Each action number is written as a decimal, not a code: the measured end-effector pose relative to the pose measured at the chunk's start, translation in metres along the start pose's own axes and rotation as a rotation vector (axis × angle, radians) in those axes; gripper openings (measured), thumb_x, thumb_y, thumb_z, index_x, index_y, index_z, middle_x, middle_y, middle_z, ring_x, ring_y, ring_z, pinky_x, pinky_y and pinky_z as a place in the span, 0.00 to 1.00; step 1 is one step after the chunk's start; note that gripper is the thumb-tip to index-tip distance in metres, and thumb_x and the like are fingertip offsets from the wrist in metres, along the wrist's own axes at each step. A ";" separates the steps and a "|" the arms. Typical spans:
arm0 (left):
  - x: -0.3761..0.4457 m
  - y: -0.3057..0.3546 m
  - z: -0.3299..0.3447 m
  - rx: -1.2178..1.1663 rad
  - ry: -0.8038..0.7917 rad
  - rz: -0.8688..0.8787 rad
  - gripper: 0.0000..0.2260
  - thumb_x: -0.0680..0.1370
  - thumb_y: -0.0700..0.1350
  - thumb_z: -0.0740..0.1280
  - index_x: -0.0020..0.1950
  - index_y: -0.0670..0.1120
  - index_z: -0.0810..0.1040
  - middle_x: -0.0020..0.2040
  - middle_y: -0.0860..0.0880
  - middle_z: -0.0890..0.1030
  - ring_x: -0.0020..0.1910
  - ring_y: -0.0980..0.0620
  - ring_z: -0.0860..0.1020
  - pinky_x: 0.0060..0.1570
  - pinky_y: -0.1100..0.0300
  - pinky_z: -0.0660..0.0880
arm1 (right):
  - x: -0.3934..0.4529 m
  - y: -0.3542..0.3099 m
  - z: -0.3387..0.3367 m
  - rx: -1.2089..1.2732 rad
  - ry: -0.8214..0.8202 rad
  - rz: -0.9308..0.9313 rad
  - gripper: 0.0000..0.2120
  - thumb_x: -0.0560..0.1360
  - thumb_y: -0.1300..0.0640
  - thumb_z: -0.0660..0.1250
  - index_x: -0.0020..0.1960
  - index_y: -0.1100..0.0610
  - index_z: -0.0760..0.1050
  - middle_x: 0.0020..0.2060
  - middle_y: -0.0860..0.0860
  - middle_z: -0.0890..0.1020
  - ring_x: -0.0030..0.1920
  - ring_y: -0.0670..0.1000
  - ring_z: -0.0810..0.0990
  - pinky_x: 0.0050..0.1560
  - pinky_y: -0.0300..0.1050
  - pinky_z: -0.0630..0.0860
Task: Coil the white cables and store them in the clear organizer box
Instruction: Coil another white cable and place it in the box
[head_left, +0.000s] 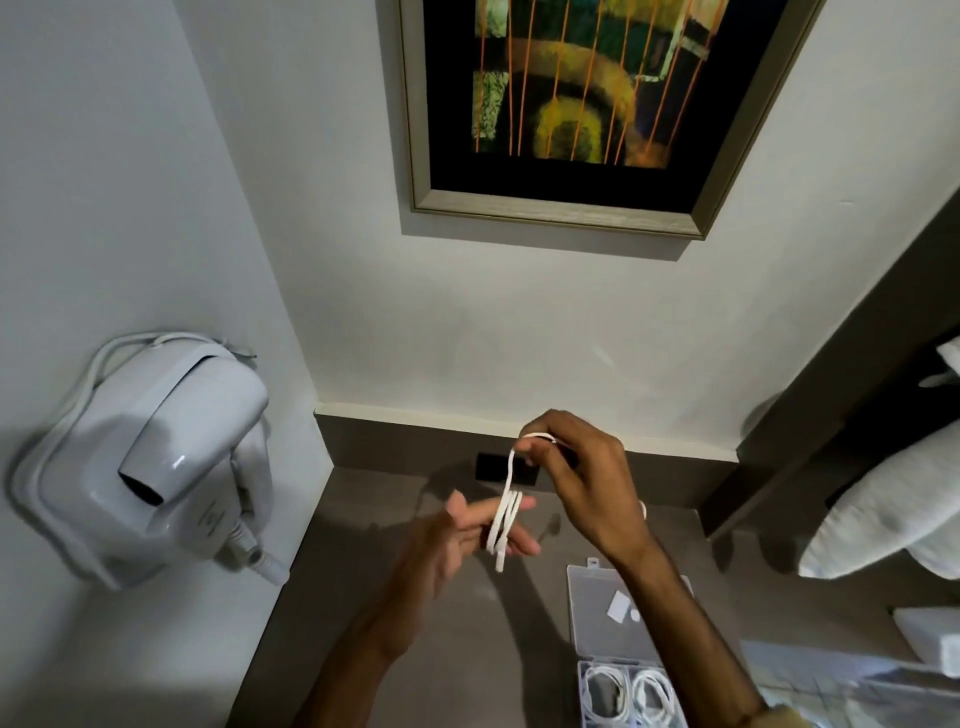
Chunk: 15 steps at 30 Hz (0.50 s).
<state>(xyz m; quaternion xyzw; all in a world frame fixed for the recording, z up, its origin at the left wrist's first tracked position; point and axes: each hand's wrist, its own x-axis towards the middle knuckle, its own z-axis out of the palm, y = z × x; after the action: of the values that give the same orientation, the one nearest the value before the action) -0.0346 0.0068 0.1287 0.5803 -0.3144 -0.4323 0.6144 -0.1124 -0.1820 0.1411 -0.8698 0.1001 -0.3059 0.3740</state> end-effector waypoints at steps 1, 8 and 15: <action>-0.002 0.003 0.000 -0.056 0.006 0.029 0.44 0.67 0.80 0.60 0.67 0.47 0.81 0.52 0.43 0.88 0.54 0.49 0.84 0.62 0.56 0.77 | -0.001 0.005 0.006 0.074 -0.013 0.049 0.09 0.84 0.61 0.67 0.49 0.52 0.83 0.41 0.43 0.84 0.43 0.44 0.84 0.44 0.35 0.78; -0.003 0.016 -0.024 -0.338 0.242 0.128 0.30 0.76 0.65 0.66 0.71 0.48 0.78 0.68 0.39 0.81 0.72 0.43 0.75 0.71 0.52 0.67 | -0.067 -0.007 0.065 0.096 -0.259 0.210 0.11 0.86 0.49 0.64 0.45 0.46 0.80 0.33 0.42 0.81 0.36 0.43 0.81 0.40 0.40 0.78; -0.001 -0.020 -0.023 0.186 0.352 0.053 0.16 0.81 0.62 0.56 0.60 0.67 0.82 0.66 0.53 0.83 0.69 0.54 0.79 0.72 0.56 0.73 | -0.061 -0.044 0.031 -0.225 -0.222 0.021 0.10 0.85 0.42 0.60 0.57 0.42 0.79 0.44 0.41 0.85 0.42 0.42 0.83 0.45 0.42 0.82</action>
<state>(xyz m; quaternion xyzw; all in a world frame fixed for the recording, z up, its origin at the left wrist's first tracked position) -0.0174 0.0185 0.1060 0.6926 -0.2560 -0.2770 0.6149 -0.1442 -0.1084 0.1274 -0.9335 0.1008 -0.1911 0.2863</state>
